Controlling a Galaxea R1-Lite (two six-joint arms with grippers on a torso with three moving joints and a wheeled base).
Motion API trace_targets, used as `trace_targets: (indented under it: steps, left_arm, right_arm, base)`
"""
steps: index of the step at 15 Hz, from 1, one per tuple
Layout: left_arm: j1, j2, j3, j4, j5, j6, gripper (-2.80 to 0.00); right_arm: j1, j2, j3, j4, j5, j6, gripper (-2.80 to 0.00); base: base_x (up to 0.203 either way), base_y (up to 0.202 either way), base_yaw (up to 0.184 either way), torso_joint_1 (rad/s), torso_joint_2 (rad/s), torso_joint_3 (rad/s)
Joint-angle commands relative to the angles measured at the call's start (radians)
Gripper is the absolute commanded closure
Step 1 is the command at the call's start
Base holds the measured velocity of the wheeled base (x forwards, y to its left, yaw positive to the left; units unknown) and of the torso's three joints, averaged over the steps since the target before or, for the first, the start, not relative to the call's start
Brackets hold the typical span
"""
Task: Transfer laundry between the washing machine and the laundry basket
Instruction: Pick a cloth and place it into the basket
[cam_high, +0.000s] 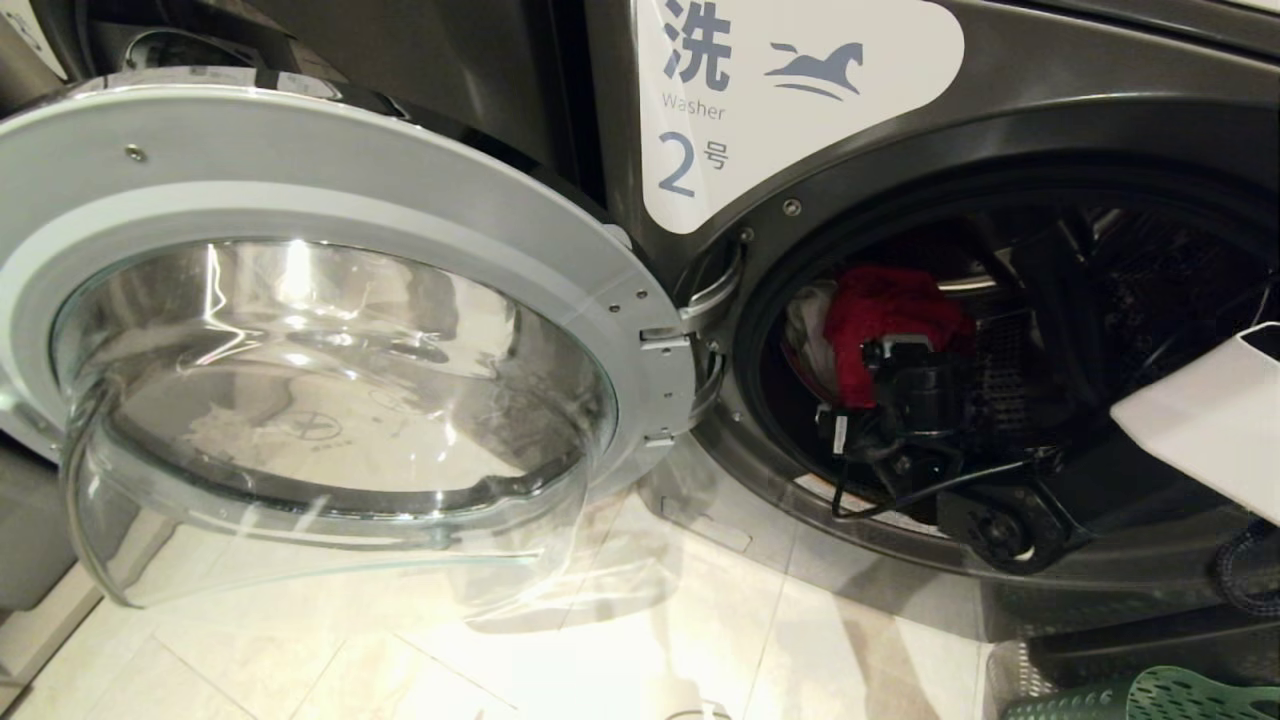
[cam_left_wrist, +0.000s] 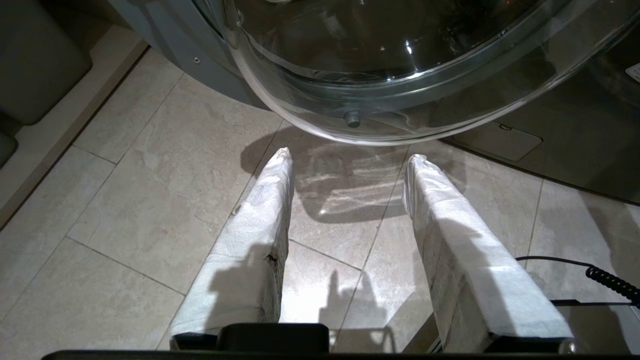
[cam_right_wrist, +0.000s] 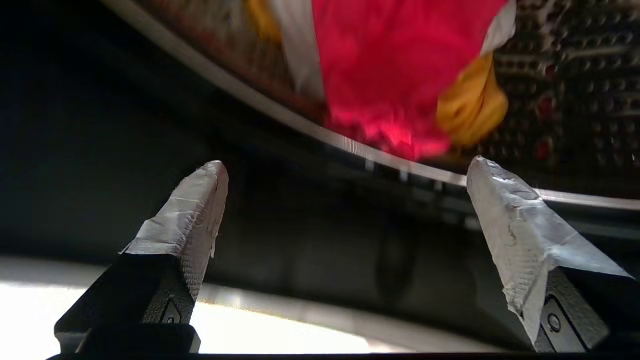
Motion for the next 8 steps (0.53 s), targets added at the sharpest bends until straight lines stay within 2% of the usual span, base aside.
trace_targets:
  steps: [1,8]
  left_arm:
    - [0.001,0.000,0.001,0.000,0.000,0.000,0.00]
    - [0.000,0.000,0.000,0.000,0.000,0.000,0.00]
  right_arm:
    - [-0.016,0.068,-0.082,-0.002,-0.025,0.020,-2.80]
    - [-0.063,0.160,-0.303,0.057,-0.100,0.098,-2.80]
  base:
    - [0.000,0.000,0.000,0.000,0.00,0.000]
    - [0.000,0.000,0.000,0.000,0.00,0.000]
